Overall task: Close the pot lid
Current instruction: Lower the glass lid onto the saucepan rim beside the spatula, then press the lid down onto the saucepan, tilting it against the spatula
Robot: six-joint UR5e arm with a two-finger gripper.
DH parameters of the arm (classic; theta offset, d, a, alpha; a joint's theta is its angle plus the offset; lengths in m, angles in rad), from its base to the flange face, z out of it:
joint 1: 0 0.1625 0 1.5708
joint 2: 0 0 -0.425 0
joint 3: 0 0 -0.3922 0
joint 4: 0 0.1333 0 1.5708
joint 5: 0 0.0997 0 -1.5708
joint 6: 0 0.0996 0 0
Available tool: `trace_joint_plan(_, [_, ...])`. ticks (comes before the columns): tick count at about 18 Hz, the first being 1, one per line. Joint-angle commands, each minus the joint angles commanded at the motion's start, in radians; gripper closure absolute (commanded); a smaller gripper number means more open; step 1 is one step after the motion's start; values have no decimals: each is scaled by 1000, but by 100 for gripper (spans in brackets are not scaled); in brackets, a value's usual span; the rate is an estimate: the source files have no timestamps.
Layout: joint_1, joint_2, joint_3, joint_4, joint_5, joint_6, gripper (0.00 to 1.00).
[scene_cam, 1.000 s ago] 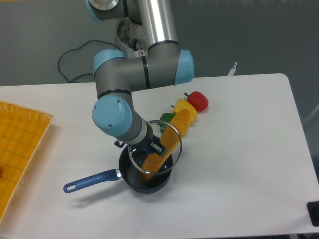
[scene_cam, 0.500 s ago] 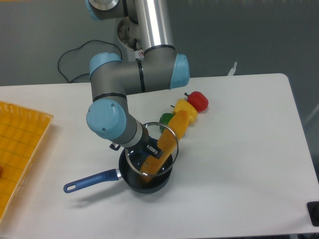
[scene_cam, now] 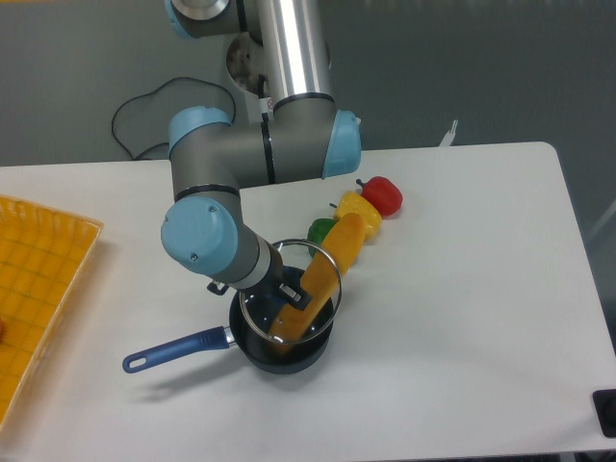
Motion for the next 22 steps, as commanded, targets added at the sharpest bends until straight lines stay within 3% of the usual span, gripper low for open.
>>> trace_joint_plan(22, [-25, -31, 9, 3, 14, -25, 48])
